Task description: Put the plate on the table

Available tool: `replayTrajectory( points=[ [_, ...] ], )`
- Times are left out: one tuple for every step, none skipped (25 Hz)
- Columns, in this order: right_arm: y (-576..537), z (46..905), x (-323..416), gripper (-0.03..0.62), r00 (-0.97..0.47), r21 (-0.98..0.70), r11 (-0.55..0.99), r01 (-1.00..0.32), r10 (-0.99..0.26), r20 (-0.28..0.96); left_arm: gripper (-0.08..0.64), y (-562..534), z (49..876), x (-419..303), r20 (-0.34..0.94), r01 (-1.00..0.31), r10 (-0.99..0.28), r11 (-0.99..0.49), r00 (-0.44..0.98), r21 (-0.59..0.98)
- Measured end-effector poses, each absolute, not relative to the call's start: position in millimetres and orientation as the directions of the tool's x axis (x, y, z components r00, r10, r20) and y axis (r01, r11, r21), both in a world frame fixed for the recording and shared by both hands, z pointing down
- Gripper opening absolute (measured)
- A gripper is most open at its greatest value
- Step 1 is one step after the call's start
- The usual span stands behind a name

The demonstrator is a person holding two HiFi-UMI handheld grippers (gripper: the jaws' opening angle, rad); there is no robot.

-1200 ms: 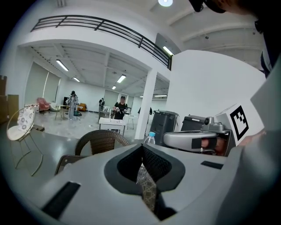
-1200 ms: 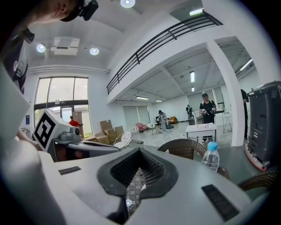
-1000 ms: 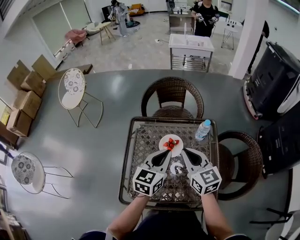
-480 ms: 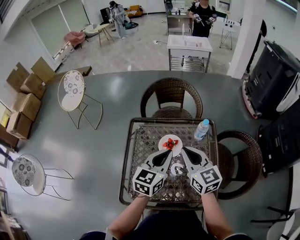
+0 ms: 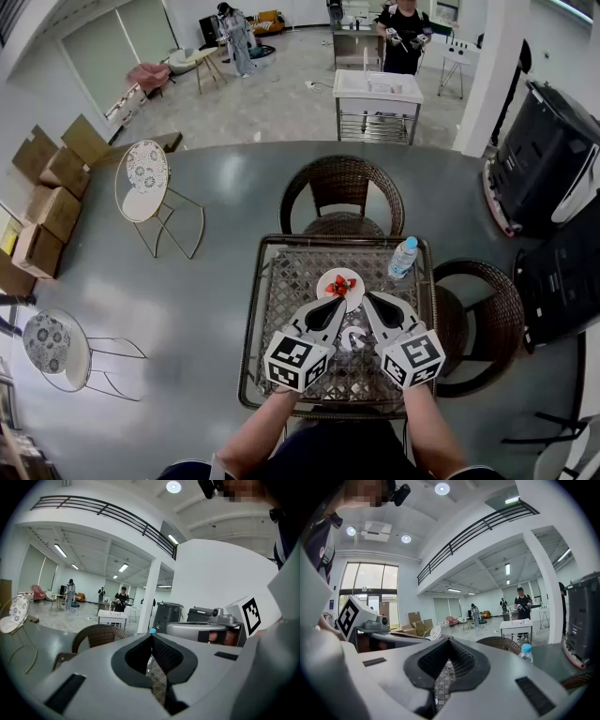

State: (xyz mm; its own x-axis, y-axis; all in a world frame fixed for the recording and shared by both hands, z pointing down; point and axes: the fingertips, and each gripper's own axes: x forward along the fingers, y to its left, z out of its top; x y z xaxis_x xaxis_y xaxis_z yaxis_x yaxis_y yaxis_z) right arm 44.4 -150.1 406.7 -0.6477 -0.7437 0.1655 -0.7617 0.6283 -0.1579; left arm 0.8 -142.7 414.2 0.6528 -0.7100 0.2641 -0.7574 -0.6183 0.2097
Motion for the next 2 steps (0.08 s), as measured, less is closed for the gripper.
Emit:
replayTrajectory(
  points=[
    [-149.8,406.5,44.4,0.005,-0.648,-0.158,0.629,-0.761,-0.743,0.165,0.008,-142.4,414.1,0.9,0.264,-0.757,-0.71,-0.619,0.653,0.209],
    [-149.5,406.4,44.5,0.005,-0.649,-0.158,0.629,-0.761,-0.743,0.164,0.008,-142.1,414.0,1.0,0.264,-0.757,-0.71,-0.619,0.653,0.209]
  ],
)
